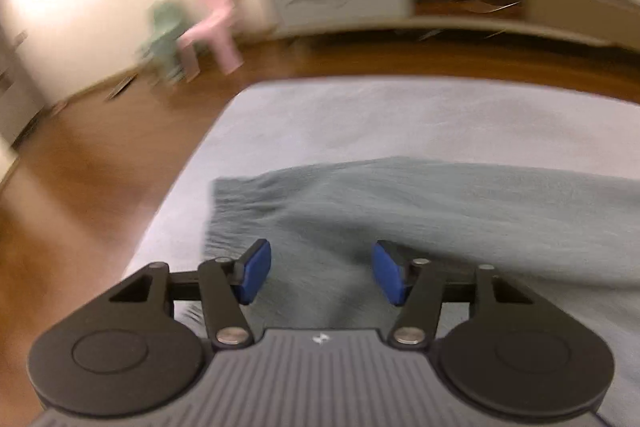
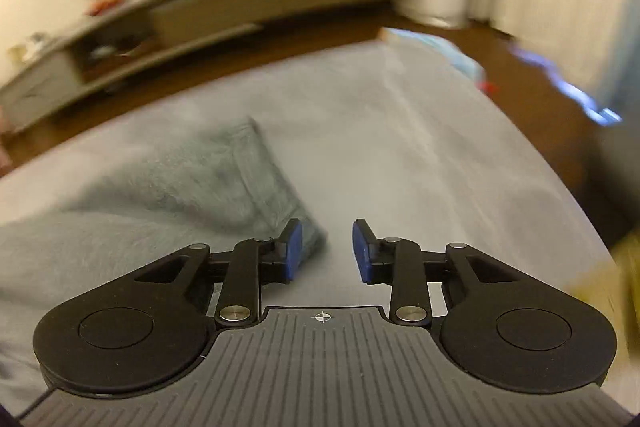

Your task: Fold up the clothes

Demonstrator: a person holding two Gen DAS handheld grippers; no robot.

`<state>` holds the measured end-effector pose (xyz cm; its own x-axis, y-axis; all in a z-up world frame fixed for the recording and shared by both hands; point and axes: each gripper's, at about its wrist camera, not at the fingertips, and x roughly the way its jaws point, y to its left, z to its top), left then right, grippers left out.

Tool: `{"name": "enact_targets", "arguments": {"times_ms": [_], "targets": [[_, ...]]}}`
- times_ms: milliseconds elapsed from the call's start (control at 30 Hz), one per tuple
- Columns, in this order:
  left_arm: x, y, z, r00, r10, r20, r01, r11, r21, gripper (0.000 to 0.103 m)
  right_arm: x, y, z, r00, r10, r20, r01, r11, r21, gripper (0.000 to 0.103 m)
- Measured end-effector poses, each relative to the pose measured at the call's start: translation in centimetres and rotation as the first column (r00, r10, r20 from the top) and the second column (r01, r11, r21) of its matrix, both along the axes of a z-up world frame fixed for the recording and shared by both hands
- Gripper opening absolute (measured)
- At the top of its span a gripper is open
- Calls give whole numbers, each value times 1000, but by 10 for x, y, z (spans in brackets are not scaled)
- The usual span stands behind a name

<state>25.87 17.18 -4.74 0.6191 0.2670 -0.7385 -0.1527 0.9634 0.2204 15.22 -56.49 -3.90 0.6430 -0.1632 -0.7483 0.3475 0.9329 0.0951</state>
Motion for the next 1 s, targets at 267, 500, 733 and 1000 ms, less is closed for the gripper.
{"name": "enact_targets", "arguments": {"times_ms": [267, 500, 733, 1000], "targets": [[-116, -129, -29, 872, -476, -111, 478, 878, -7, 70, -83, 146, 15, 906, 421, 41, -421, 907, 5, 50], [-175, -100, -33, 900, -418, -124, 406, 907, -113, 67, -115, 194, -19, 841, 531, -108, -537, 843, -37, 46], [-208, -67, -25, 905, -376, -197, 353, 925, -141, 73, -117, 183, -18, 866, 477, -151, -491, 868, -72, 59], [-196, -2, -10, 981, -157, -114, 158, 987, -4, 69, -151, 163, 1, 915, 403, 18, -403, 915, -14, 44]]}}
